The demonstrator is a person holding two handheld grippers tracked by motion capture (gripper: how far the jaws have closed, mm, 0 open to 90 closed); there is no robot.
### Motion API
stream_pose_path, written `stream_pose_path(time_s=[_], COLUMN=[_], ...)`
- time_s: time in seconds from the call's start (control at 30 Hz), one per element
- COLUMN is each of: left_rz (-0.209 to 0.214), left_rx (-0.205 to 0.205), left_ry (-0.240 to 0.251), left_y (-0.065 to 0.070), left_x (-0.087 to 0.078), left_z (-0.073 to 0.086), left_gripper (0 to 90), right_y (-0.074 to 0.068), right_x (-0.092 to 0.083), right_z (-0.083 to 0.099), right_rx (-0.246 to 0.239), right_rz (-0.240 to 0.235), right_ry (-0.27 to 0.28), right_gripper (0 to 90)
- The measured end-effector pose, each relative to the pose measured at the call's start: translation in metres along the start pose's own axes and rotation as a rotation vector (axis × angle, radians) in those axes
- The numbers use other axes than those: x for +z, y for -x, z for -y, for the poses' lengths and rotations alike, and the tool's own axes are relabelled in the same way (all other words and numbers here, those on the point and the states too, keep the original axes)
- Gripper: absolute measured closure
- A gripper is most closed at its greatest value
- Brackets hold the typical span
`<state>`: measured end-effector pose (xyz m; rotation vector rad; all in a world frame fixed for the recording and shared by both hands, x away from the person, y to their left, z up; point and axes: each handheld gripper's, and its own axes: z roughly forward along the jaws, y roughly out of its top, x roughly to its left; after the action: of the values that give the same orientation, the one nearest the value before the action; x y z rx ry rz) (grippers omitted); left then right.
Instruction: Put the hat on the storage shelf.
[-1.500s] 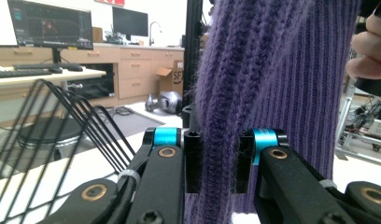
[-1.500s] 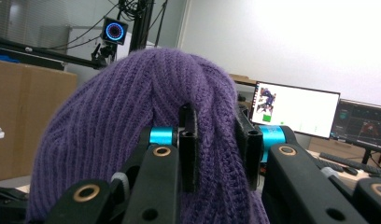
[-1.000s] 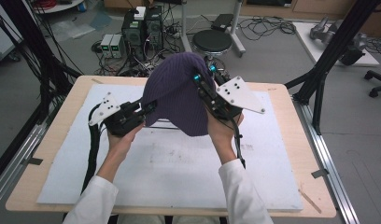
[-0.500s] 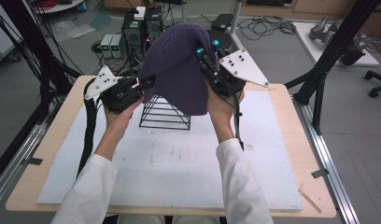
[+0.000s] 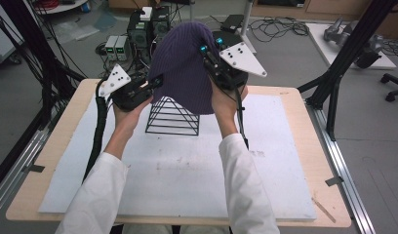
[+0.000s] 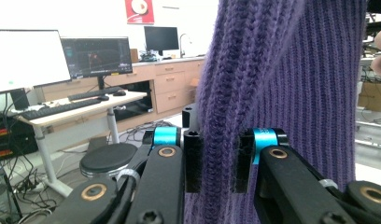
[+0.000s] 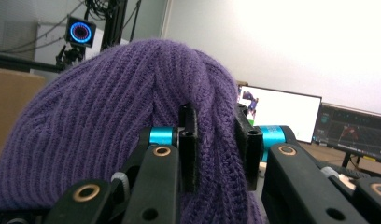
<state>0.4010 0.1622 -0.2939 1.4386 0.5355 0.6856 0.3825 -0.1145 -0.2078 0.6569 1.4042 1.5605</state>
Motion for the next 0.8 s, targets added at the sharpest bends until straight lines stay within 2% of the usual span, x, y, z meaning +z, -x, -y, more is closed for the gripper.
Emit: stream_pose_path(time_s=[0.2,0.43,0.8], left_rz=[-0.009,-0.026,-0.044], left_rx=[-0.015,-0.035,-0.034], left_ry=[-0.018,-0.047,-0.11], left_y=[-0.003,-0.007,-0.018], left_x=[-0.003,-0.012,-0.025], left_z=[0.015,0.034,0.06], left_gripper=[79.7,79.6,79.5], right_y=[-0.002,-0.015,-0.026], right_x=[0.006,0.011,0.013], right_z=[0.007,0.017,0.052], right_rx=[-0.021,-0.04,-0.041], right_rz=[-0.025,-0.049,-0.089], right_ry=[-0.045,-0.088,-0.152], right_gripper=[75.5,75.5,75.5])
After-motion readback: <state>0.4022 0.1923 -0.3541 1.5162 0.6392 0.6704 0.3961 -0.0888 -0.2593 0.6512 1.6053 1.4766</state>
